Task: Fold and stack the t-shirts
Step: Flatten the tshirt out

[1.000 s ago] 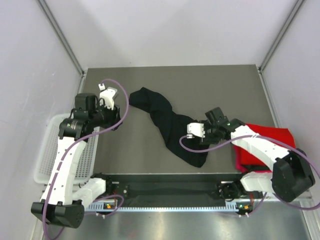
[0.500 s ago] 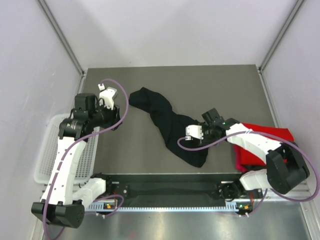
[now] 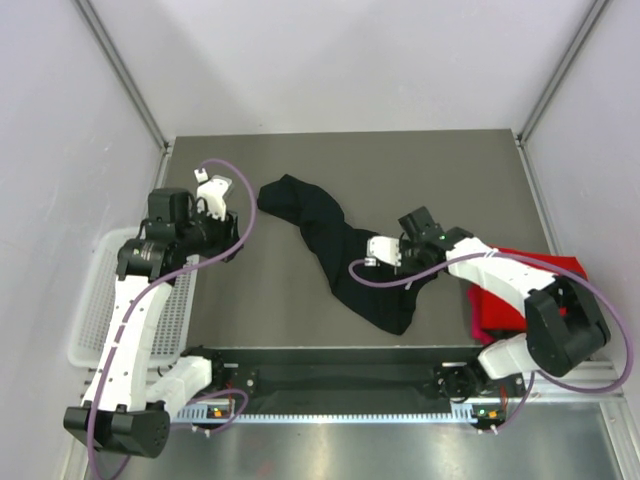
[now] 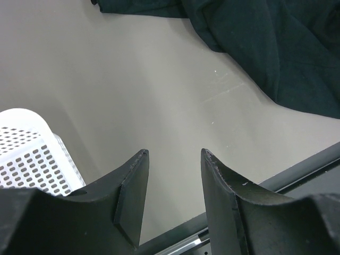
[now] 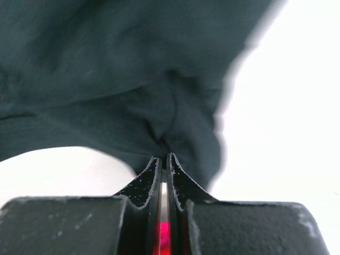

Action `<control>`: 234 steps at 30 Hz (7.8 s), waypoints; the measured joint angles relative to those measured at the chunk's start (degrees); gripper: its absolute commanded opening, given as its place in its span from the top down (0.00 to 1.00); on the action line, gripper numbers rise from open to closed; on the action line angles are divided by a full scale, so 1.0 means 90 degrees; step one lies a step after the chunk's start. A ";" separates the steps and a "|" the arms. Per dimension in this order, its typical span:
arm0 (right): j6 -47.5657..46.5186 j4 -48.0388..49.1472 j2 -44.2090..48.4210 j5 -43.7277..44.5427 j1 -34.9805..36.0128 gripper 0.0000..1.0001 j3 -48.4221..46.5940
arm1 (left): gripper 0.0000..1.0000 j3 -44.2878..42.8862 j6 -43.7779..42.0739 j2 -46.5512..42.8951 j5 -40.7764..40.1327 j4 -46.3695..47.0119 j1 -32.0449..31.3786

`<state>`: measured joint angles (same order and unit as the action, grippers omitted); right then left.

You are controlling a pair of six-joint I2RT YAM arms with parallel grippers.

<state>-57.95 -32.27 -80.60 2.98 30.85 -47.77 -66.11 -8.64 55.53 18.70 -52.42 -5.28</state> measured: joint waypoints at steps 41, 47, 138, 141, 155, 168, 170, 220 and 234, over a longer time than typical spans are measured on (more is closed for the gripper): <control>0.2038 0.0770 -0.0066 0.0136 -0.0610 1.00 -0.3021 | 0.52 -0.6569 0.0287 0.9279 -0.0444 0.1154 -0.0542; 0.2118 0.0775 -0.0114 0.0085 -0.0614 1.00 -0.3021 | 1.00 -0.6751 0.0240 0.9520 -0.0512 0.1124 -0.0539; 0.4240 0.0158 -0.1241 -0.1188 -0.2518 1.00 -0.3619 | 0.55 -0.6562 0.0777 0.9564 -0.1178 0.1239 0.0435; 0.4240 0.0155 -0.1241 -0.1188 -0.2518 1.00 -0.3619 | 0.55 -0.6152 0.0767 0.9316 -0.1161 0.1304 0.0432; 0.4235 0.0158 -0.1241 -0.1202 -0.2516 1.00 -0.3611 | 1.00 -0.6756 0.0685 0.9685 -0.1027 0.1144 0.0432; 0.4221 -0.0100 -0.1219 -0.1025 -0.2618 1.00 -0.4061 | 1.00 -0.5540 0.0440 0.8291 -0.1001 0.1251 0.0432; 0.4245 -0.0134 -0.1090 -0.0998 -0.2684 1.00 -0.4301 | 1.00 -0.5112 0.0391 0.7412 -0.0901 0.1263 0.0432; 0.3854 0.0189 0.0704 -0.1474 -0.2815 1.00 -0.1902 | 1.00 -0.2013 -0.0151 0.2246 -0.1166 0.1659 0.0508; 0.4357 0.0612 0.0398 -0.1603 -0.2815 1.00 -0.2618 | 1.00 -0.3325 -0.0097 0.3657 -0.1297 0.1263 0.0515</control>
<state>-18.74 -26.76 -77.01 -11.44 5.52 -71.33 -96.03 -9.52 88.44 7.03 -41.06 -0.64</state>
